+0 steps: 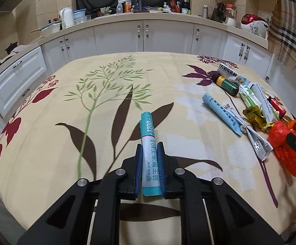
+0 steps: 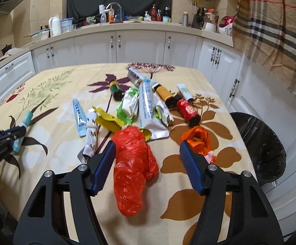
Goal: Collect trash
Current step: 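Grasp the teal toothpaste tube with the left tool while the right tool grasps the red plastic bag, then carry the teal tube and red bag in both tools over the black bin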
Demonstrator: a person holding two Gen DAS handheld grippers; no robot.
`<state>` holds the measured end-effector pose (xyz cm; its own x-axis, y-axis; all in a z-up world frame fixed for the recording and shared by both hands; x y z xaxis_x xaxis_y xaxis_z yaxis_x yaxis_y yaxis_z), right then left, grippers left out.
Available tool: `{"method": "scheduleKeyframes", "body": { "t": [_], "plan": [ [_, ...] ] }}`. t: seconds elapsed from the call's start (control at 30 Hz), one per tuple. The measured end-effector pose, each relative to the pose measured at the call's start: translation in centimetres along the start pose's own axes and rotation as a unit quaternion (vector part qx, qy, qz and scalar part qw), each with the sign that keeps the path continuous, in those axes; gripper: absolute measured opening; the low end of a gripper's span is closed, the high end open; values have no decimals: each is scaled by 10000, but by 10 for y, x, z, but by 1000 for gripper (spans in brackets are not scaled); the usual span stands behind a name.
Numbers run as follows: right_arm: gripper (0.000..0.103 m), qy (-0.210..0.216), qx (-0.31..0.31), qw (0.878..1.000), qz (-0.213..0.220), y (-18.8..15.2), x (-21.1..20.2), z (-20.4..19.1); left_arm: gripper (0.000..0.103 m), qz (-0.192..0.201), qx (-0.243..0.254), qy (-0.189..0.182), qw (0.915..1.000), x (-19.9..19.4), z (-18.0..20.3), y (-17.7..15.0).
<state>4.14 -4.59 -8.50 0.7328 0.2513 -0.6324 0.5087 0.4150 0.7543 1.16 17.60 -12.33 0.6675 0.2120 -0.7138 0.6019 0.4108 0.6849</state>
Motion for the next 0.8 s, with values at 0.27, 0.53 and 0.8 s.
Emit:
{"method": "scheduleKeyframes", "body": {
  "t": [0.27, 0.53, 0.8],
  "plan": [
    [26, 239, -83, 9996, -151, -8, 7, -11, 15, 60, 22, -34, 10000, -4, 1, 1],
    [24, 101, -55, 9996, 242, 4, -17, -1, 15, 227, 117, -260, 9993, -17, 20, 7],
    [24, -559, 299, 9960, 631, 16, -43, 58, 15, 354, 408, -805, 9953, -30, 75, 15]
  ]
}}
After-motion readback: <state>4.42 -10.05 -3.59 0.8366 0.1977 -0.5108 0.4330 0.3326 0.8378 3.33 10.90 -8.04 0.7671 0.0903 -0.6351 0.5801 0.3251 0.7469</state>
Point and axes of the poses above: each gripper's, at about its wrist camera, not at the fingertips, and x roughly the way its jaws point, z to its right, y to its top, the point moved 7 cm from there along x, roughly the way its jaws point, and after that the axes turned 12 degrees about -x, right-handed, at the moved point
